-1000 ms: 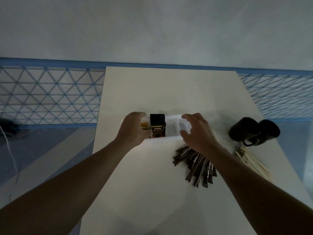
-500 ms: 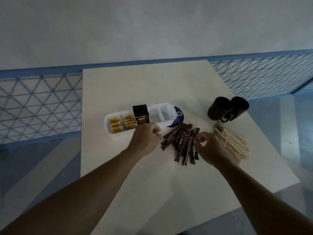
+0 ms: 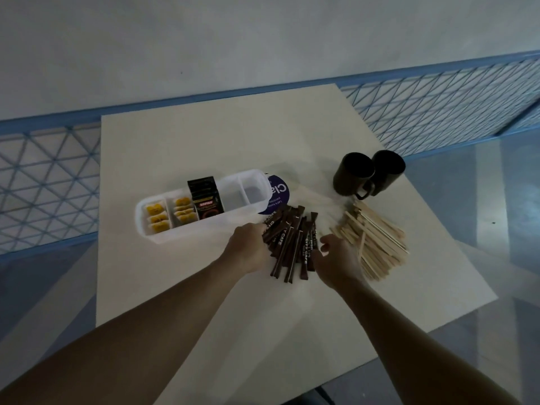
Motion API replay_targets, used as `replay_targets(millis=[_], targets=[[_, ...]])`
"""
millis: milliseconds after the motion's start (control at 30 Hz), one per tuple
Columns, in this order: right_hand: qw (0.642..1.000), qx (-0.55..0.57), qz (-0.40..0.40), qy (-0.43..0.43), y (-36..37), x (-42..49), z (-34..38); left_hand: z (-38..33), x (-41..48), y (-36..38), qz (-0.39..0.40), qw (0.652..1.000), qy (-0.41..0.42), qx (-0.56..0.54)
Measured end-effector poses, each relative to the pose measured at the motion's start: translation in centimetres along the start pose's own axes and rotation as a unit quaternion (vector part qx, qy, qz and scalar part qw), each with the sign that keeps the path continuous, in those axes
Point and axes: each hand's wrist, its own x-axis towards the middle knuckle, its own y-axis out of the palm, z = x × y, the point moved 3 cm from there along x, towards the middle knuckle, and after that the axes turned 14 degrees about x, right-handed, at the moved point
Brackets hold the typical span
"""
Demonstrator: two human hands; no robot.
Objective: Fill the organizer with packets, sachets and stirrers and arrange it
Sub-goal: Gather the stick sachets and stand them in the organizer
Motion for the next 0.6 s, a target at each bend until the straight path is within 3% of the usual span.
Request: replay_targets(millis=[300, 600], targets=[[0.999, -0.028, 0.032, 0.019, 1.2, 3.6, -0.5, -1.0, 2.7, 1.0, -0.08, 0.996, -0.038, -0.016], [0.996, -0.028, 0.069, 0.056, 1.6, 4.9, -0.3, -1.0, 4.1, 1.9, -0.093, 0.994, -0.054, 0.001]])
